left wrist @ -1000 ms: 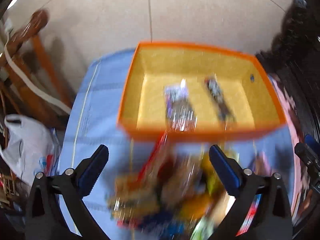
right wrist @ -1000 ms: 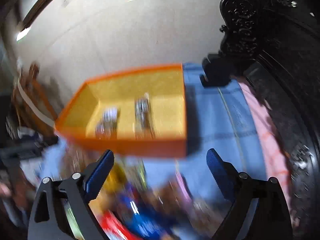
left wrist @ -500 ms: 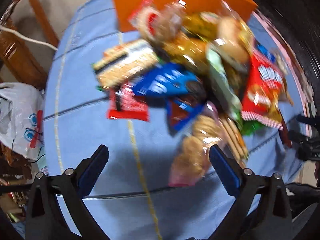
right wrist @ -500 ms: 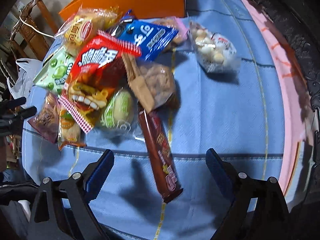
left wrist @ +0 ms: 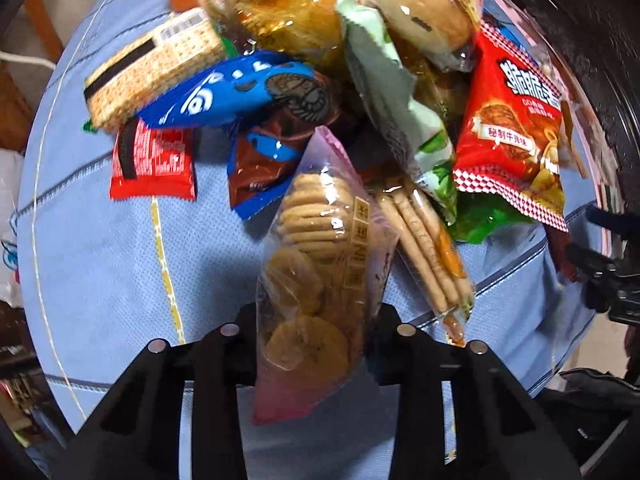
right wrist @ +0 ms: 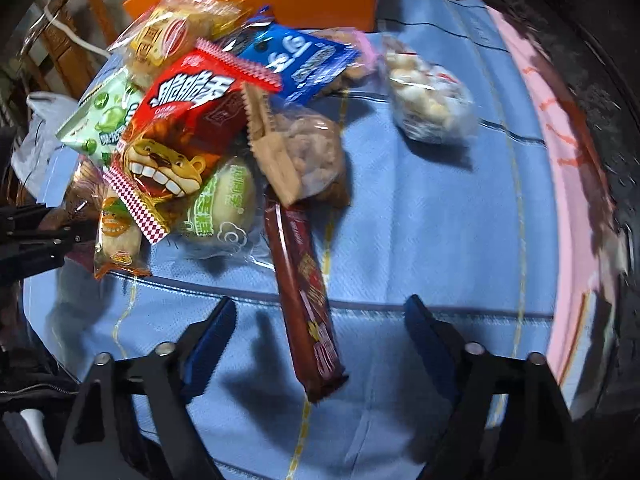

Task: Organize snacks
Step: 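Grasp the cookie bag with the left gripper while the right grasps a brown sausage stick, then lower the cookie bag and sausage stick into the orange box, release both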

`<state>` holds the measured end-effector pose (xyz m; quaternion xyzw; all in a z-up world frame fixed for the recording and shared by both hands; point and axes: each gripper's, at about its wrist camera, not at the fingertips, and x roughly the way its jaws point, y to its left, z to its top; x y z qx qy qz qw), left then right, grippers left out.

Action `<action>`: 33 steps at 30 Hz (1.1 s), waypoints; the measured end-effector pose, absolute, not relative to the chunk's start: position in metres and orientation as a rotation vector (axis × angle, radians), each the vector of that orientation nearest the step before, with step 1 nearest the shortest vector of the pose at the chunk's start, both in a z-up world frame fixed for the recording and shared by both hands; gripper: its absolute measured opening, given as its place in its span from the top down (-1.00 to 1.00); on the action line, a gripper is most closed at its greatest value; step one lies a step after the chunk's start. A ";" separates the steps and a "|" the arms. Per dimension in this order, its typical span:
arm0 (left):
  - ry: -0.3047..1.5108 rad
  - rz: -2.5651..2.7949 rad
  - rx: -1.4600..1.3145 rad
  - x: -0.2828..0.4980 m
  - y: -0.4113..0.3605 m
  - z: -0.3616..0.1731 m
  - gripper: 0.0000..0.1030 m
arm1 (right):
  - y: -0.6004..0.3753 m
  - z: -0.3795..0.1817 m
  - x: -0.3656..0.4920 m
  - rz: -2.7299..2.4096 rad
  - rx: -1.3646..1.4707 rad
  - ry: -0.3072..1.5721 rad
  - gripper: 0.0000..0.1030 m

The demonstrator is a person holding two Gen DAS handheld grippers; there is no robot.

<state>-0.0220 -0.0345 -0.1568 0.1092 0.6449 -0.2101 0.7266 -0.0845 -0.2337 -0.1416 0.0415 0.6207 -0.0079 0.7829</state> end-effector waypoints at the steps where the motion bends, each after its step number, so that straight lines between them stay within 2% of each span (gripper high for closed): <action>1: 1.423 -0.456 0.230 -0.022 -0.031 -0.158 0.32 | -0.231 -0.151 -0.080 -0.002 0.078 1.371 -0.08; 2: 1.424 -0.447 0.224 -0.021 -0.027 -0.160 0.31 | -0.228 -0.160 -0.074 0.015 0.072 1.400 0.24; 3: 1.423 -0.435 0.229 -0.022 -0.028 -0.160 0.31 | -0.223 -0.163 -0.072 0.022 0.029 1.380 0.34; 4: 1.422 -0.428 0.237 -0.024 -0.029 -0.160 0.31 | -0.219 -0.166 -0.069 0.035 0.006 1.390 0.57; 6: 1.417 -0.413 0.244 -0.026 -0.031 -0.160 0.31 | -0.219 -0.168 -0.067 0.074 0.020 1.401 0.74; 13: 1.408 -0.378 0.152 -0.041 -0.018 -0.147 0.39 | -0.266 -0.154 -0.073 0.141 0.253 1.363 0.76; 22: 1.289 -0.345 0.039 -0.064 0.011 -0.071 0.39 | -0.302 -0.113 -0.066 0.304 0.527 1.209 0.76; 28: 1.193 -0.380 -0.020 -0.034 0.001 -0.020 0.38 | -0.288 -0.094 -0.035 0.363 0.545 1.138 0.76; 33: 1.115 -0.430 -0.005 0.010 -0.020 0.010 0.38 | -0.278 -0.054 -0.004 0.319 0.493 1.048 0.76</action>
